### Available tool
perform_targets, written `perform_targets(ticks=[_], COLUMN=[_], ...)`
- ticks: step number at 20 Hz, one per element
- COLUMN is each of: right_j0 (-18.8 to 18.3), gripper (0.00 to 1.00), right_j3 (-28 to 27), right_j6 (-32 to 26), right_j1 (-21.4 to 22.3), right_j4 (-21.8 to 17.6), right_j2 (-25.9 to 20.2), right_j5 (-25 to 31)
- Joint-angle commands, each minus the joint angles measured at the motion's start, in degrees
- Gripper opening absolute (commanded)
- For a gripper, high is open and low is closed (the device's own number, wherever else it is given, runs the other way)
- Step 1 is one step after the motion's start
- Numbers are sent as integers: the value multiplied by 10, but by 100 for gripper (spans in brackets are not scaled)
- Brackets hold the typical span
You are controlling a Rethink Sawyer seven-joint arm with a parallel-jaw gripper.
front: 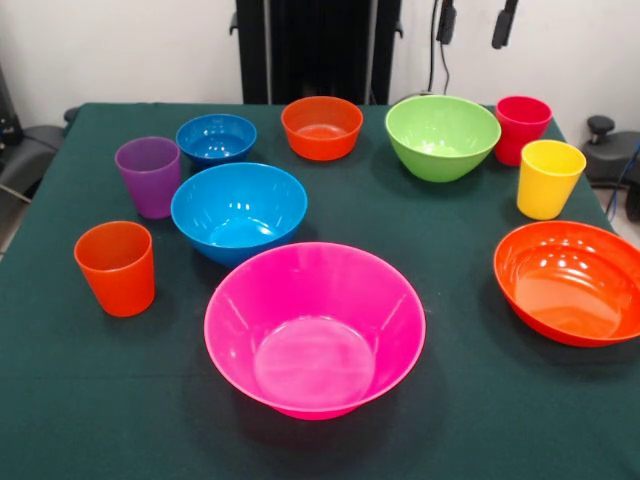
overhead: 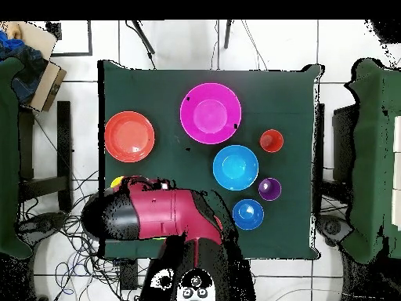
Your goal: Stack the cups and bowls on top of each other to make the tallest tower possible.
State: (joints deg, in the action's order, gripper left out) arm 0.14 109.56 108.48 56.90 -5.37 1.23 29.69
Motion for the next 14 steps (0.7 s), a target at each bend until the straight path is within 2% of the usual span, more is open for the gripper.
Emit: perform_targets(ticks=[1,14], right_j0=[-10,-18], gripper=[100,100], right_j3=[-53,-58], right_j6=[-54,-43], right_j1=[-15,-15], right_j4=[-45,-55], right_j2=[-30,-41], right_j5=[229,239])
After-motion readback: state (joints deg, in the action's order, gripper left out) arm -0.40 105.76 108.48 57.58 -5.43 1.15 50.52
